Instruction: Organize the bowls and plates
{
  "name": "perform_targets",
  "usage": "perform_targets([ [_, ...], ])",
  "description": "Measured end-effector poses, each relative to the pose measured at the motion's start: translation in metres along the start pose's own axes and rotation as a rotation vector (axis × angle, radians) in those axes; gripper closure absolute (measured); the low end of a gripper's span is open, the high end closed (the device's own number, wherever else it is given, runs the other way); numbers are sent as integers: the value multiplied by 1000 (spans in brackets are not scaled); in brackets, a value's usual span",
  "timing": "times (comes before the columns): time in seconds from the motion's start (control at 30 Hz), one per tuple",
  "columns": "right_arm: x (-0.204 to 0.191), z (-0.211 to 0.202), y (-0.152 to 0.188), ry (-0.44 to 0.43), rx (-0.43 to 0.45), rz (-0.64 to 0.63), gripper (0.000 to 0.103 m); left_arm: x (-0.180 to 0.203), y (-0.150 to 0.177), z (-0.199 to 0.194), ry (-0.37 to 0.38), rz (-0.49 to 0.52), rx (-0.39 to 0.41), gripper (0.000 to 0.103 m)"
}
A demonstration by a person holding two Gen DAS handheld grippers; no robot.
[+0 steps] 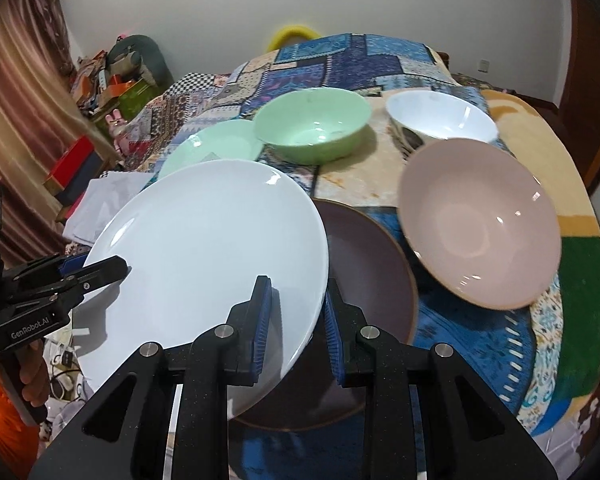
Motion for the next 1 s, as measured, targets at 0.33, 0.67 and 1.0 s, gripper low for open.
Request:
perform_targets([
  [0.33, 31, 1, 13, 13, -26, 50, 80, 31, 1, 28, 24, 29, -54, 66],
  [0.67, 46, 10, 23, 1, -56, 94, 80, 41, 8, 55, 28, 33, -110, 66],
  [1.0, 46, 17, 20, -7, -62, 101, 80, 32, 7, 71, 25, 1, -142, 66],
])
Point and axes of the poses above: each gripper's, at about its wrist camera, not at the fingertips, and z roughly the way its jaws point, x to its right, y to its underside, the point moved 5 cm from there along z, roughly the way its jaws point, and after that the axes turned 5 degrees about z, right-handed, at the moved point
